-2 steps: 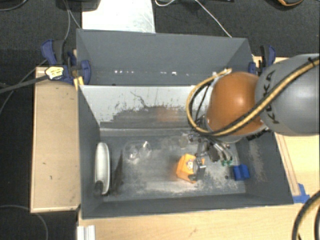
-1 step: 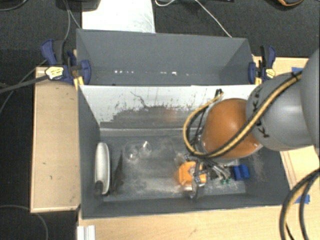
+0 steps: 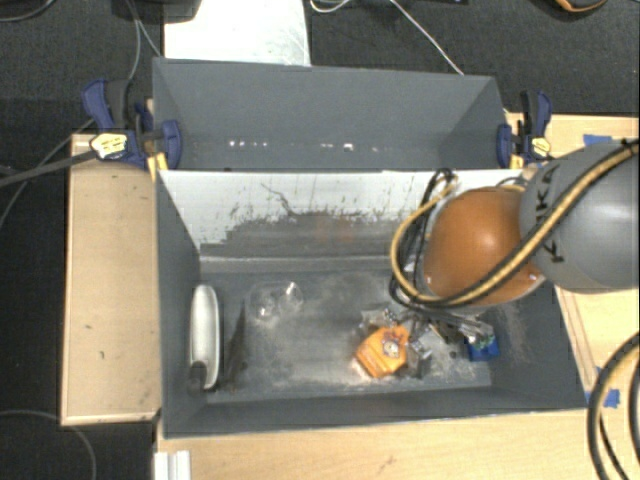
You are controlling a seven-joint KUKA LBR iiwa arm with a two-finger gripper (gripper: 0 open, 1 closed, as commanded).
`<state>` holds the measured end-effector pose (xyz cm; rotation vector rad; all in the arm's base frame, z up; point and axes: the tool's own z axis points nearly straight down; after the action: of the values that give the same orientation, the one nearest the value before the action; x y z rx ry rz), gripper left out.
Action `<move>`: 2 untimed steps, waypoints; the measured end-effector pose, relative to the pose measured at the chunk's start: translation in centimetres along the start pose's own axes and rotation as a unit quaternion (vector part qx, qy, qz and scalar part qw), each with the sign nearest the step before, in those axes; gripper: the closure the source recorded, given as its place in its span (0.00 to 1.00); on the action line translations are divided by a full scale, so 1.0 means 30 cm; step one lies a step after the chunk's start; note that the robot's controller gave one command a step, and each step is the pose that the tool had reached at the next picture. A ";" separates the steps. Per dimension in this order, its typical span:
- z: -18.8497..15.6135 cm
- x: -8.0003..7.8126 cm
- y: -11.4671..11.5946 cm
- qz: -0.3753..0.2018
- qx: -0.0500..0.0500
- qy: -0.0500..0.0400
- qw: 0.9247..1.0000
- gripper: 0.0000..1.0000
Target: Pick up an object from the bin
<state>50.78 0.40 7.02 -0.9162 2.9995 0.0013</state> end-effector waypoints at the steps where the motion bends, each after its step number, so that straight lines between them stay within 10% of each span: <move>1: 0.000 0.000 0.000 0.001 0.000 0.000 1.000 1.00; 2: 0.000 -0.036 -0.043 -0.002 0.000 -0.002 1.000 1.00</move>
Offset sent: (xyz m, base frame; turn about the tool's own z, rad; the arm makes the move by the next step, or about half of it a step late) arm 0.0155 -0.0048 -0.0002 -0.0130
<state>52.41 -0.06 7.03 -0.9215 2.9933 0.0019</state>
